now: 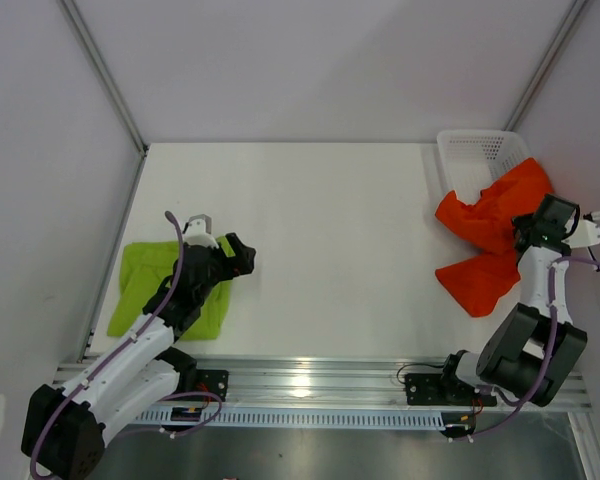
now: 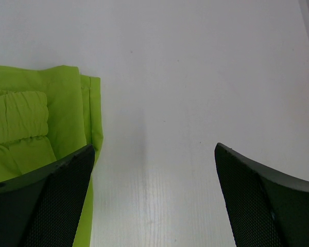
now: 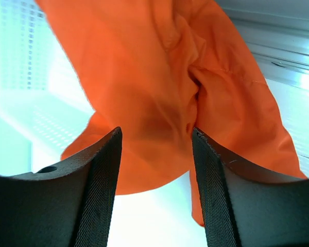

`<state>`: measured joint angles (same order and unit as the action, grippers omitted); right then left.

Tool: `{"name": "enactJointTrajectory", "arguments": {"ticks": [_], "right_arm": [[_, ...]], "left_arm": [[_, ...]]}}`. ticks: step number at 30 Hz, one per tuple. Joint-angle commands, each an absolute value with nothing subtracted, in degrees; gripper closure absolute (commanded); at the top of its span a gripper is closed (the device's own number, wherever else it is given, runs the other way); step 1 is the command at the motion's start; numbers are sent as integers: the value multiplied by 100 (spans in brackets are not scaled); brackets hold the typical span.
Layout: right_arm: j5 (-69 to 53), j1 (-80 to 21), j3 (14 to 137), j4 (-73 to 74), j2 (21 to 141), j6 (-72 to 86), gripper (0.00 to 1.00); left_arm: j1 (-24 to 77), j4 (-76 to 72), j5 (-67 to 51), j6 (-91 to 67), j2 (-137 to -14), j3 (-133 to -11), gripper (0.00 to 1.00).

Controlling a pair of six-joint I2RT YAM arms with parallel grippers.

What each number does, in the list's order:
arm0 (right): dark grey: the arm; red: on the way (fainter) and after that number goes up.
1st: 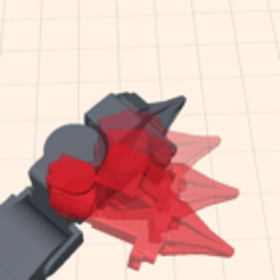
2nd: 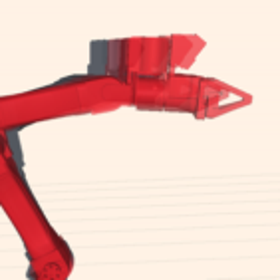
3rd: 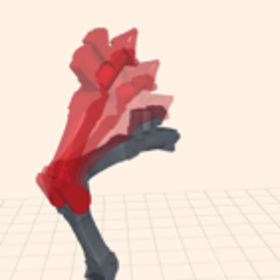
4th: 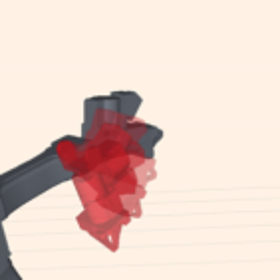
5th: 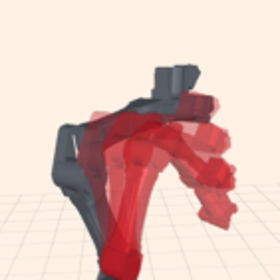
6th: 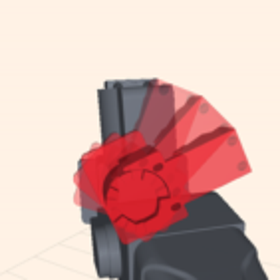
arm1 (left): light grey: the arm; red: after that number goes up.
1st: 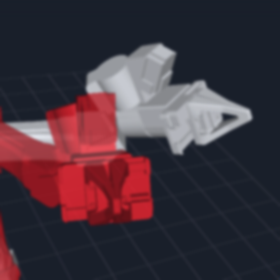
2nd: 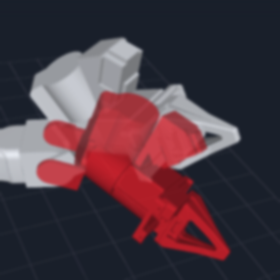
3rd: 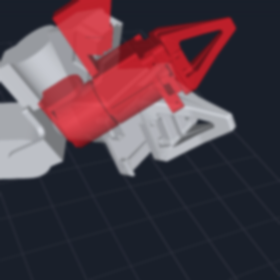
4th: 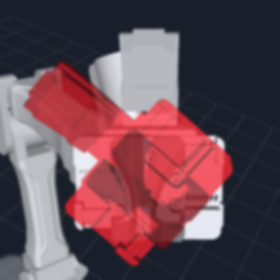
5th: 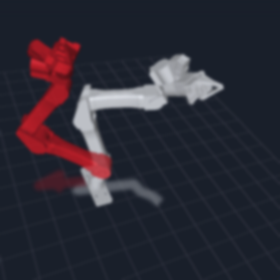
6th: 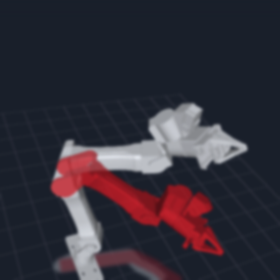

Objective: Fold and stack the shorts
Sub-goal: Grab the shorts from the pile

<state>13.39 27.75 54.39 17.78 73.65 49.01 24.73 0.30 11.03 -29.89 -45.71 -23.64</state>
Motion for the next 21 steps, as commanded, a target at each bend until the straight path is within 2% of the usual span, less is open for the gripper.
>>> {"name": "enactJointTrajectory", "arguments": {"ticks": [1,6,9,11,14,17,20,21], "right_arm": [[1152,2891,5529,1600,7629,4790,41],[967,2909,5449,1398,7813,4632,34],[976,2927,5432,1345,7962,4545,34],[984,2935,5440,1301,8129,4587,34],[1002,2953,5379,1029,8358,4684,40],[1055,2953,5423,897,8542,4746,55],[1160,2944,5519,870,8543,4772,98],[1204,2944,5607,1062,8517,4764,100]], "left_arm": [[2566,-211,1195,-2865,-4614,-2443,1],[2610,-211,1239,-2848,-4641,-2461,1],[2628,-211,1239,-2839,-4658,-2505,1],[2637,-193,1248,-2839,-4676,-2487,1],[2654,-211,1257,-2830,-4667,-2470,1],[2672,-211,1292,-2821,-4676,-2470,1],[2689,-237,1353,-2804,-4702,-2461,1],[2689,-255,1354,-2804,-4754,-2461,1]]}}
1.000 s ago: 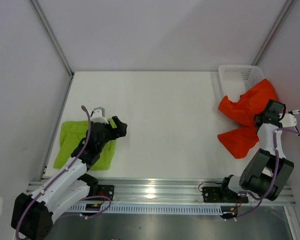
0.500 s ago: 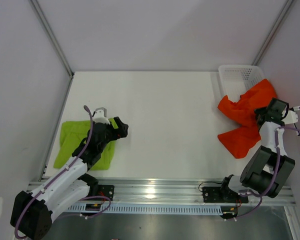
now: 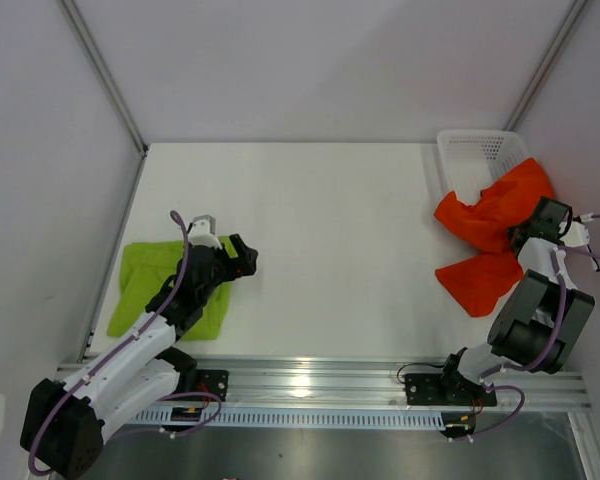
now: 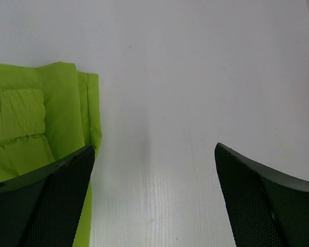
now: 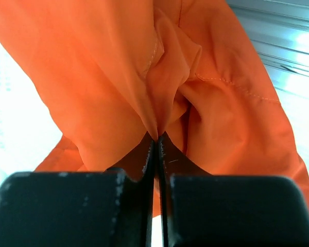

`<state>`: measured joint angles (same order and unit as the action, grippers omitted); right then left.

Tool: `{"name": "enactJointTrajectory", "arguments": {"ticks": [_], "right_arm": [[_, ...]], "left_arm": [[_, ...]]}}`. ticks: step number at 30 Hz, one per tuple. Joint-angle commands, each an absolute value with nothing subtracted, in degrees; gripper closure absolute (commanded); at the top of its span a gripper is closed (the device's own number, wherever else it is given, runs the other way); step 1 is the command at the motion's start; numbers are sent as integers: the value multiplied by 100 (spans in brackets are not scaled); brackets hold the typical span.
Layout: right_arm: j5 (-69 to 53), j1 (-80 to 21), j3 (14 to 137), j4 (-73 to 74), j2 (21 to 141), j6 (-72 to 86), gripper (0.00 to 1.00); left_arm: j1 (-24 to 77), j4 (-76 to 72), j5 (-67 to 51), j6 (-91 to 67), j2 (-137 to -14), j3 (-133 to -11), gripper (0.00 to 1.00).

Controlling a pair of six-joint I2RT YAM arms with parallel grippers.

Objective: Fold and stack the shorts
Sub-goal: Grab the shorts from the pile, then move the shorts to the center of the board

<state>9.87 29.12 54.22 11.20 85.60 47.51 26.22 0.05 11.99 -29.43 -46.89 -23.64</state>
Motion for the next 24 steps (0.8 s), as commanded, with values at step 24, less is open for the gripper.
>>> {"name": "enactJointTrajectory", "arguments": {"ticks": [24], "right_arm": [[-3565,2383,9263,-165,5827,6044,100]], "left_arm": [[2891,-88,1634,-2698,-4589,-2566,1]]}}
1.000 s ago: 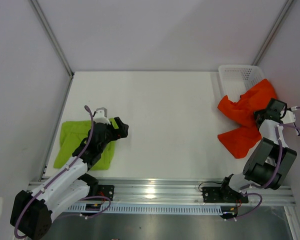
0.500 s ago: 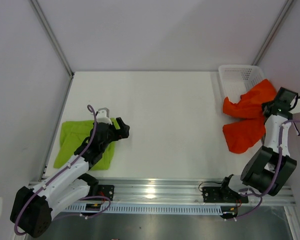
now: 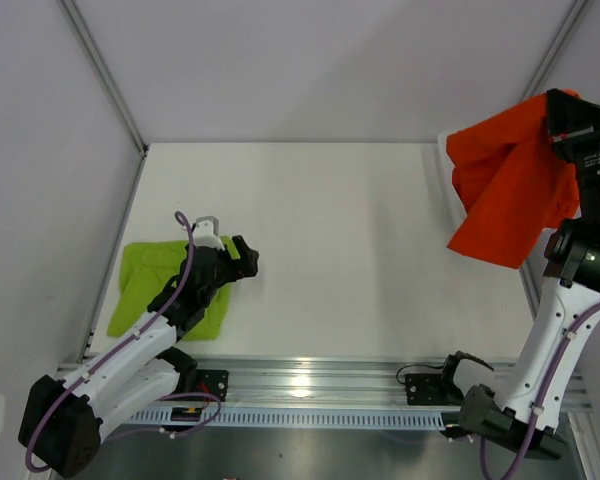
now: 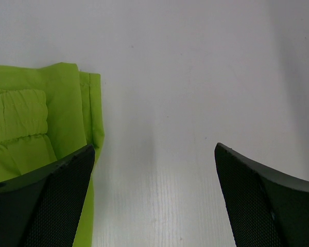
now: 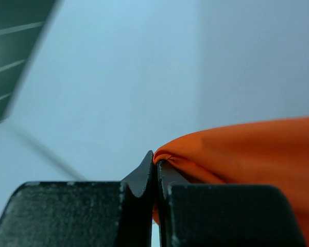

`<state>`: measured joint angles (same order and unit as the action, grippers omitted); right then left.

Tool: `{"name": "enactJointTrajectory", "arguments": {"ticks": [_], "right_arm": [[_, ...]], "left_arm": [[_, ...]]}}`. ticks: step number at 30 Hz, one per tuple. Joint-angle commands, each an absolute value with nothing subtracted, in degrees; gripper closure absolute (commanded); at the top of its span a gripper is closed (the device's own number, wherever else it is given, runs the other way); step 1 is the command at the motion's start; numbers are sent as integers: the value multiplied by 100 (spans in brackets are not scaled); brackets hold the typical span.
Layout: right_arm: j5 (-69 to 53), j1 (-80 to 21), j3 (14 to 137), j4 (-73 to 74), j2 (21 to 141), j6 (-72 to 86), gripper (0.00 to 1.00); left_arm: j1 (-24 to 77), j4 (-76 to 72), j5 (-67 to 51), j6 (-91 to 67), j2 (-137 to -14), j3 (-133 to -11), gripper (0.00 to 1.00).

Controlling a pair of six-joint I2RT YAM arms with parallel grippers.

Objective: Fold and stack the shorts
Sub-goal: Move the shorts to the center of the board

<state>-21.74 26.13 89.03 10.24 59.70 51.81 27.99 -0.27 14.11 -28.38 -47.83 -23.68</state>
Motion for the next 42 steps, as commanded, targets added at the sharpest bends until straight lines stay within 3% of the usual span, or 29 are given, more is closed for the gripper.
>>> {"name": "enactJointTrajectory", "arguments": {"ticks": [1,7,13,16,21,22,23,24,25,27,31,34,39,42], "right_arm": [[-3655,2243,9220,-297,5801,6534,100],[-3446,283,9009,-98,5449,6504,100],[-2867,-1684,8034,639,5563,6400,100],[-1857,-2860,7761,1001,6245,5635,100],[-1119,-3515,8137,1124,7785,5046,100],[-916,-3585,8609,1482,8240,4688,95],[-731,-3586,8883,1712,8462,4519,82],[-434,-3595,9182,1931,8664,4326,59],[-291,-3595,9820,2569,9031,3915,27],[-80,-3595,10299,3144,9280,3517,19],[586,-3560,9776,3480,8966,2875,19],[817,-3437,8503,3289,8386,2821,22],[142,-2788,6158,2350,7648,3014,25],[-306,-2602,5347,1848,7690,3128,25]], "left_arm": [[2892,-70,1678,-2690,-4553,-2566,1],[2900,-44,1845,-2681,-4439,-2584,1],[2900,158,2039,-2707,-4210,-2549,1],[2900,246,2197,-2725,-4140,-2558,1],[2900,325,2434,-2760,-4043,-2522,1],[2900,343,2487,-2768,-4034,-2522,1],[2900,351,2513,-2777,-4034,-2505,1],[2900,360,2531,-2786,-4034,-2514,1],[2900,378,2566,-2812,-4034,-2505,1],[2900,395,2610,-2821,-4060,-2514,1],[2900,501,2724,-2856,-4070,-2575,1],[2900,431,2620,-2760,-3991,-2575,1],[2979,-139,1706,-2514,-4235,-2452,1],[3216,-316,1390,-2374,-4754,-2636,1]]}}
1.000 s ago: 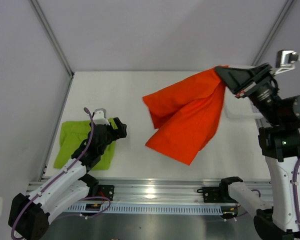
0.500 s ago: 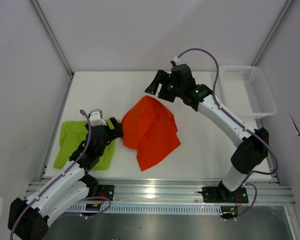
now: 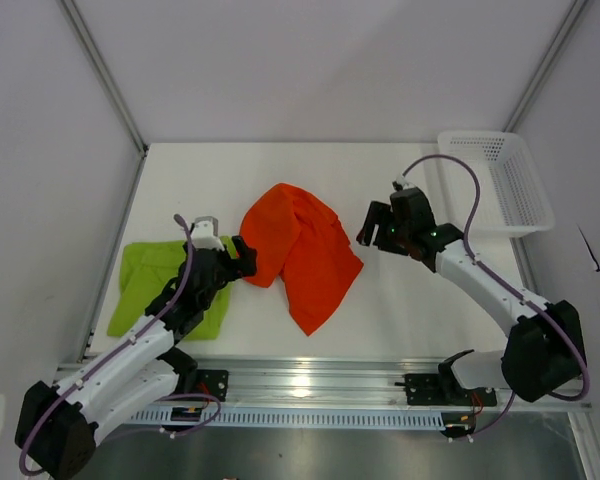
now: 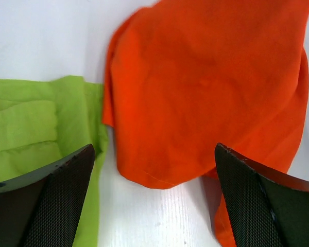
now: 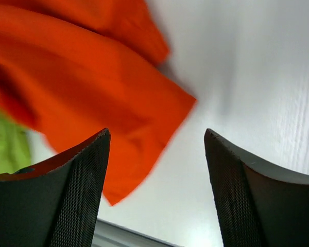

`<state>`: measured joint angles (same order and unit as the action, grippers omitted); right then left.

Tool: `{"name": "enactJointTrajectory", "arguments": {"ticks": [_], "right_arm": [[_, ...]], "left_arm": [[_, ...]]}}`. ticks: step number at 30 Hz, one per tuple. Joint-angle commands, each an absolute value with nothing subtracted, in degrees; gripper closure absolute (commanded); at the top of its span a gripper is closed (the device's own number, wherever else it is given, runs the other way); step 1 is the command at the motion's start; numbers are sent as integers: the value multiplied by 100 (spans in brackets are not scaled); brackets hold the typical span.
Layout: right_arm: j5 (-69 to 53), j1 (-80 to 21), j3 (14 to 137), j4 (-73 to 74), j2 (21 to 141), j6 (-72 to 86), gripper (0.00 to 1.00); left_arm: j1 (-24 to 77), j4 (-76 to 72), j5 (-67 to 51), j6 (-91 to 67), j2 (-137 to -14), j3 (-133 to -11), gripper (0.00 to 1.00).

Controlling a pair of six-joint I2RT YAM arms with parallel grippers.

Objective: Fold and stack the shorts
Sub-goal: Move the shorts to the center of the board, then flatten the shorts out

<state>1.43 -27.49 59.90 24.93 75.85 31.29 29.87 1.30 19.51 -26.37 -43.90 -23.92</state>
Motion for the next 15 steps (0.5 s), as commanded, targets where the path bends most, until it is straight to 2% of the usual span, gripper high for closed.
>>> {"name": "enactJointTrajectory", "arguments": {"ticks": [1,7,15], "right_arm": [[-325,-2593,5222,1741,7760,3138,25],[-526,-2488,5010,1056,8646,3199,27],[-940,-2417,5282,326,9693,3392,34]], "left_arm": [[3347,-430,1380,-2295,-4859,-2715,1],[4420,-799,1381,-1829,-5369,-2891,1],[4693,-835,1318,-1679,-5774,-3076,1]]}}
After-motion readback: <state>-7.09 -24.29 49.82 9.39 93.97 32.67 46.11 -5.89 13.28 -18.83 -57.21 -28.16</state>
